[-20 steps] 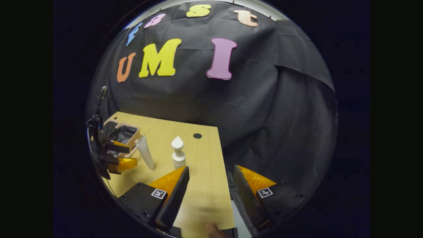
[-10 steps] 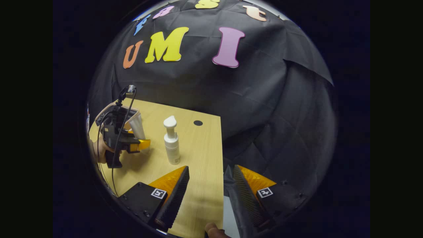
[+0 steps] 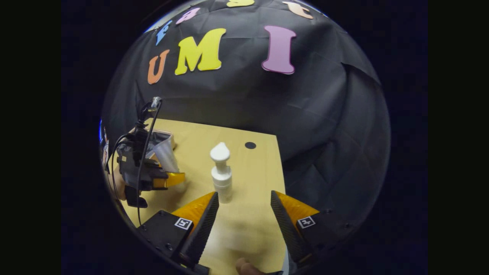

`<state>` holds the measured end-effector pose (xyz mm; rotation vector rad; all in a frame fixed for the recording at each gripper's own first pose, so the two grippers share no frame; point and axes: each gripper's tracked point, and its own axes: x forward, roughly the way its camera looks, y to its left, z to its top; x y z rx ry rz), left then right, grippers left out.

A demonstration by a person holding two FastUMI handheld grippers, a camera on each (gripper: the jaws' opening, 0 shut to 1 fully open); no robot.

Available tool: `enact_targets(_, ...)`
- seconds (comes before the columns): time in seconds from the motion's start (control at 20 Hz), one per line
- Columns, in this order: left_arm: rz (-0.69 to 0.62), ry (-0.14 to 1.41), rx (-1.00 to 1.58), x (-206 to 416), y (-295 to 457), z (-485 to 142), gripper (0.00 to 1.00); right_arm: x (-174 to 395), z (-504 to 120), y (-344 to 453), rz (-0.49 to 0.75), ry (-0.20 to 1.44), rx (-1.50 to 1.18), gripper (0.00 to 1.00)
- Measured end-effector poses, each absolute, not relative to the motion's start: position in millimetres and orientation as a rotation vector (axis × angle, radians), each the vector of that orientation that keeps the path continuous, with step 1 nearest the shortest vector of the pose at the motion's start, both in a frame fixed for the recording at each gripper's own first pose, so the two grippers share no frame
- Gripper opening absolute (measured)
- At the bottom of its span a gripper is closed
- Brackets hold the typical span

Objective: First open the suitcase, pack the skin care products into it, and then close the suitcase.

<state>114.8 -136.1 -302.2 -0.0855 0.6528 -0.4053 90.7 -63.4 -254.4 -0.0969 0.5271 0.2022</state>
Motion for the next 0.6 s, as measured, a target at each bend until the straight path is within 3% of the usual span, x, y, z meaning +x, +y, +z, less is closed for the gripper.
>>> enact_targets(0.35, -0.469, 0.626, -0.061, 56.2, -119.2, -248.8, 0.39, 140.3, -289.5, -25.5, 0.196, 0.587, 0.003, 0.81)
enact_targets(0.55, -0.443, 0.636, -0.049, 24.8, -84.2, -230.7, 0.39, 164.7, -315.7, -20.1, 0.158, 0.618, 0.004, 0.75)
enact_targets(0.6, -0.433, 0.635, -0.055, 18.4, -75.1, -225.0, 0.39, 167.5, -320.5, -19.0, 0.146, 0.622, -0.001, 0.78)
